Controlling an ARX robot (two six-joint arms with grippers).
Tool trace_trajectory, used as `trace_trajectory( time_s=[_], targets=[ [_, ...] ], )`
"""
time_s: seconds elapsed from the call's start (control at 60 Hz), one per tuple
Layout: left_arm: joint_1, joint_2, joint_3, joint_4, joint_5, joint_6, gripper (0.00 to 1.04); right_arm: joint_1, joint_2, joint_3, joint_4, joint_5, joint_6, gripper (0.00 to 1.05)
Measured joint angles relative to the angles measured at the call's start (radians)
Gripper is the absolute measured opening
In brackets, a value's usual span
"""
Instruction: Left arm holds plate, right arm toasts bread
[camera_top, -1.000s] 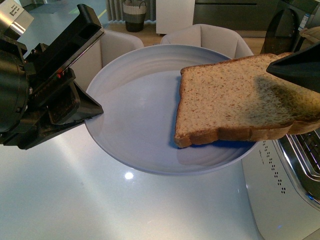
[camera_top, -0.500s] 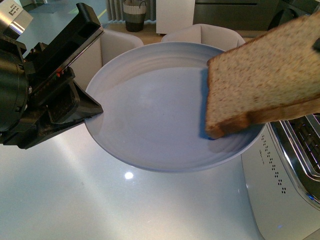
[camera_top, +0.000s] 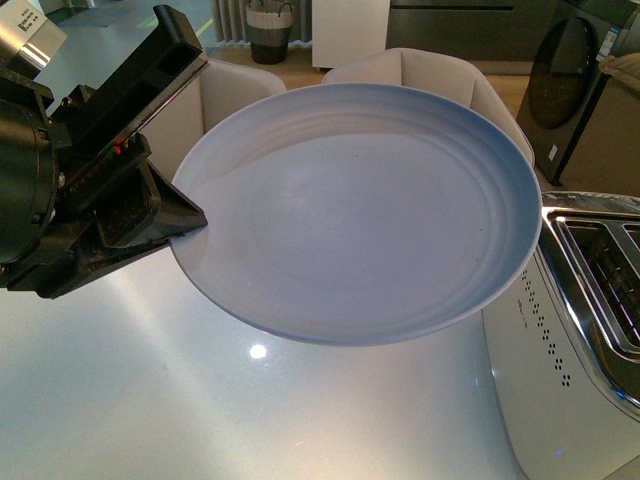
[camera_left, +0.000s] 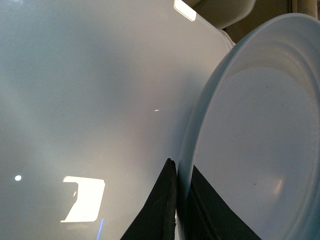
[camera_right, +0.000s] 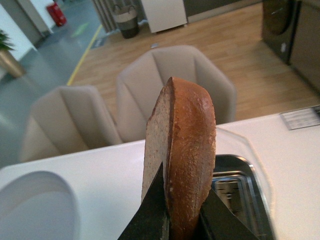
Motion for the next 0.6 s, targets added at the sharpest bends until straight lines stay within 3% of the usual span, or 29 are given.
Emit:
trace_trajectory(
  time_s=[0.183, 0.6],
  targets=[
    [0.000, 0.000, 0.000, 0.000, 0.001, 0.000, 0.03, 0.042, 0.099, -0.059, 0.065, 0.080, -0.122, 0.04],
    [0.000, 0.000, 0.000, 0.000, 0.002, 0.000, 0.03, 0.093, 0.294, -0.113, 0.175, 0.153, -0.183, 0.04]
  ],
)
